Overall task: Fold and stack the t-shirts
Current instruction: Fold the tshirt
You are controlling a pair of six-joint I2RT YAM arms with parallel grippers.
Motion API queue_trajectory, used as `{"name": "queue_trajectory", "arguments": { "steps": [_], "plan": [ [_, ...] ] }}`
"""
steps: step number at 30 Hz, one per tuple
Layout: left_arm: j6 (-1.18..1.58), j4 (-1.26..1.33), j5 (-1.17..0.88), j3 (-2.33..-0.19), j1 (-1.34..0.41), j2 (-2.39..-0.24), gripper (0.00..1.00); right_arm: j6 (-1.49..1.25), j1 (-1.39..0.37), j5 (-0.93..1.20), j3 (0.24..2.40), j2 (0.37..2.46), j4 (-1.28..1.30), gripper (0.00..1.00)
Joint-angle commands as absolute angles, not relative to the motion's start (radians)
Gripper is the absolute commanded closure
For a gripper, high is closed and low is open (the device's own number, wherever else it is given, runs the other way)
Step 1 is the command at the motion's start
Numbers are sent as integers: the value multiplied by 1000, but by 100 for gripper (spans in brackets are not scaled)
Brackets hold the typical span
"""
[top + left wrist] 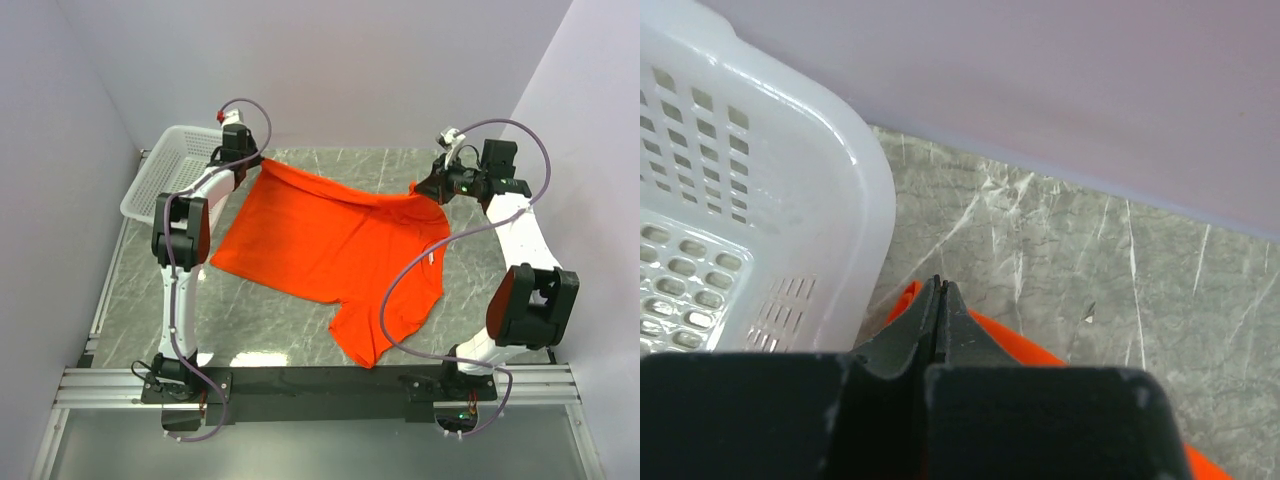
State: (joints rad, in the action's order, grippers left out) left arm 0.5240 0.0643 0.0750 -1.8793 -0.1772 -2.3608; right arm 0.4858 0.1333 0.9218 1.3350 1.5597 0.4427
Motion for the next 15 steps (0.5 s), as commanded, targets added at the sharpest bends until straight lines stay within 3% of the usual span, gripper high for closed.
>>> {"name": "queue_trajectory", "arguments": {
  "steps": [1,15],
  "plan": [
    [492,143,57,-1878,-170,-2252,99,502,121,928,1324,1497,446,100],
    [462,160,41,-1830,-164,-2221,99,520,58,881,1252,1413,482,100]
  ]
}}
